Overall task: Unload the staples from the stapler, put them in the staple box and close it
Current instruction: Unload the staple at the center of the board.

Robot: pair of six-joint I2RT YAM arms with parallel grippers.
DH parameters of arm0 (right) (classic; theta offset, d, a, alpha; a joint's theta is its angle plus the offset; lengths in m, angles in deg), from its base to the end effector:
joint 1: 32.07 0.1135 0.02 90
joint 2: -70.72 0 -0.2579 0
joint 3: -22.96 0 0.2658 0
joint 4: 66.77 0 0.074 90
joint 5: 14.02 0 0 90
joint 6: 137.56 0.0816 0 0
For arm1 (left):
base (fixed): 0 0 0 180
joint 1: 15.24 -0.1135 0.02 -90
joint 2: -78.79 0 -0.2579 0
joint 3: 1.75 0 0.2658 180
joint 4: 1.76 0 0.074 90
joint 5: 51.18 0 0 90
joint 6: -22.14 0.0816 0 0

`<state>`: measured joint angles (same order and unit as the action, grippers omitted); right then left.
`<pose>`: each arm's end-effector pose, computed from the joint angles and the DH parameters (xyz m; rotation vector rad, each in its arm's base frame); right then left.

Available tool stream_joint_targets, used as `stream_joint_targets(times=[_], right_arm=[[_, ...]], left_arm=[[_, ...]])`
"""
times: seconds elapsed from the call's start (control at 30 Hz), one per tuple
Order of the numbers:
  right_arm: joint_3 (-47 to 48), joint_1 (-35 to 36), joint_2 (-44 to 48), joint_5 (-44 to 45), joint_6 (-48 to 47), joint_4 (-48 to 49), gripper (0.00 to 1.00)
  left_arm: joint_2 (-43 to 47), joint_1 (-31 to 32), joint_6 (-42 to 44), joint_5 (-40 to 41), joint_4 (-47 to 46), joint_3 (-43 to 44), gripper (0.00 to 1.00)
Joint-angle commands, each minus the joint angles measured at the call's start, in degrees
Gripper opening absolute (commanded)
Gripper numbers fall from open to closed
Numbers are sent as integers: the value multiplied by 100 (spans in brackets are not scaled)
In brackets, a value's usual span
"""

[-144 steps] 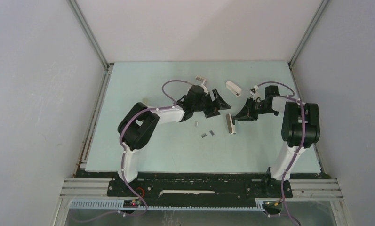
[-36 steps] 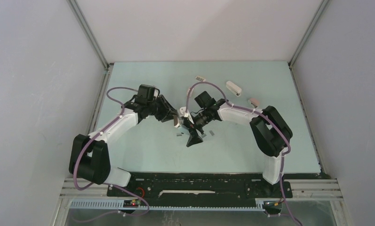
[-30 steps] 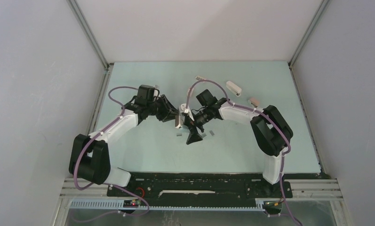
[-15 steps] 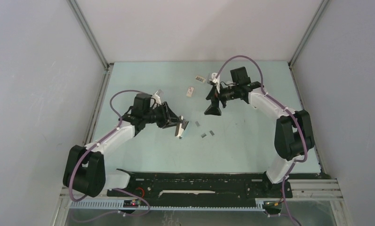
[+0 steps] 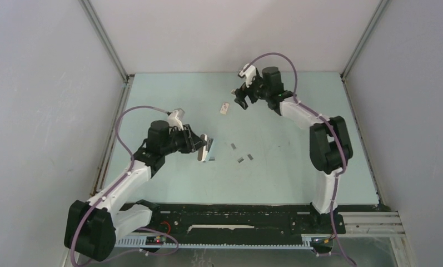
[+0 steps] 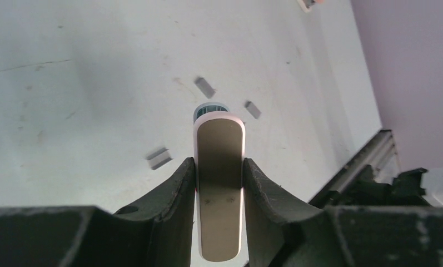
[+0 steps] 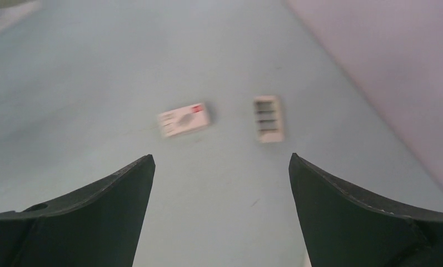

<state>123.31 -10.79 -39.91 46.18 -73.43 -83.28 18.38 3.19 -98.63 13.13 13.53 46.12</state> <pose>0.4527 0.2199 0.2422 -1.0878 1.6831 0.4771 0.2569 -0.1229 0.2112 0.0623 2.1529 -0.9779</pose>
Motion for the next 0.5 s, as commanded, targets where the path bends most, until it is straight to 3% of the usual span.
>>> stream_joint_targets(times=[0.0,0.07,0.17,0.47], right_arm=[[-152,482,-560,2578,168,2648,100],[-100,500,-713,2182,-38,2795,100],[504,582,-1157,1794,-342,2221,100],[1700,843,-2411,2211,-953,2086,100]], left_arm=[[419,-49,519,640,-573,-335,0],[560,-46,567,758,-656,-472,0],[773,-43,620,907,-870,-696,0],[960,-48,750,1105,-1966,-1527,0]])
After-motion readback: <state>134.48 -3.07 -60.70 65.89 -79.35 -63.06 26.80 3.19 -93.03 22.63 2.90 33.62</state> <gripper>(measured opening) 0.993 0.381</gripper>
